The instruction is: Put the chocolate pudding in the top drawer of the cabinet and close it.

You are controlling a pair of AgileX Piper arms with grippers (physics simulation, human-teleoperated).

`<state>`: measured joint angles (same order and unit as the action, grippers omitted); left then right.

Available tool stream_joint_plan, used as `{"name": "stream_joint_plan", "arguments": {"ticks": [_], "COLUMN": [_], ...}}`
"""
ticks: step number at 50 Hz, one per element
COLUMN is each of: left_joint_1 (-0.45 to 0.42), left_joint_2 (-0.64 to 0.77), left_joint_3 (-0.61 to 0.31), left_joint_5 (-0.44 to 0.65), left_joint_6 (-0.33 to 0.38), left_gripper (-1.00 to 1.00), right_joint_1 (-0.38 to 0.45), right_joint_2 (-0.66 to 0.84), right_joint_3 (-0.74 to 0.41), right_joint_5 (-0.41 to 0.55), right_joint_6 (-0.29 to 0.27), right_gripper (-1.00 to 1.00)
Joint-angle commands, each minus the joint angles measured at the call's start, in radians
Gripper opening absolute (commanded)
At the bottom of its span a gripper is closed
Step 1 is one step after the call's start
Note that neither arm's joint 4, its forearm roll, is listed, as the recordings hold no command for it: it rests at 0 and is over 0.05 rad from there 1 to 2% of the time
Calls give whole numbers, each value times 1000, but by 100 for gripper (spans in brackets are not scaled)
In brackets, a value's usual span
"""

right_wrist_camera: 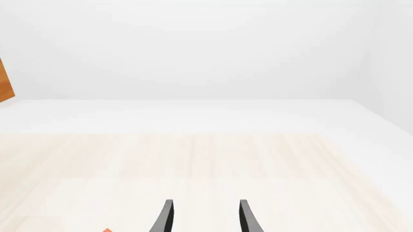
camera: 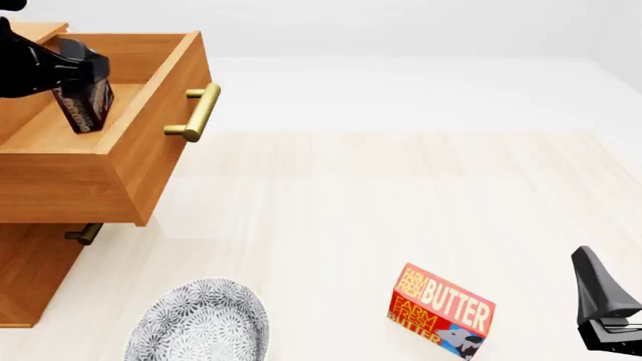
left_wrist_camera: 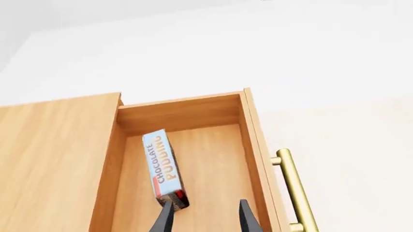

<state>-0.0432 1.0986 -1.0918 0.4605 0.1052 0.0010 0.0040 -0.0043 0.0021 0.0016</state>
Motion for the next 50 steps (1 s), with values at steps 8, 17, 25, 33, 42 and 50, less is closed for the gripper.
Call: {"name": "stream_joint_plan", "arguments": {"ticks": [8,17,25,33,42,50], "left_joint_1": [-79,-142,-183,-260,-306,-377], "left_joint_2": [-44,-57,-63,-54,-67,-21], "left_joint_3": [-40,-58,-94,-133,-118,-155], "left_joint_5": [66,85,126,153,154,160], "left_joint_6": [12,16,19,5,-20,-39], "left_gripper": [100,100,100,100,100,100], "right_joint_1": [0,0,0,0,0,0], "right_joint_2": [0,0,0,0,0,0], "right_joint_3": [0,0,0,0,0,0], "right_joint_5": [0,0,0,0,0,0], "right_joint_6": [0,0,0,0,0,0], "right_gripper": [100,100,100,100,100,100]}}
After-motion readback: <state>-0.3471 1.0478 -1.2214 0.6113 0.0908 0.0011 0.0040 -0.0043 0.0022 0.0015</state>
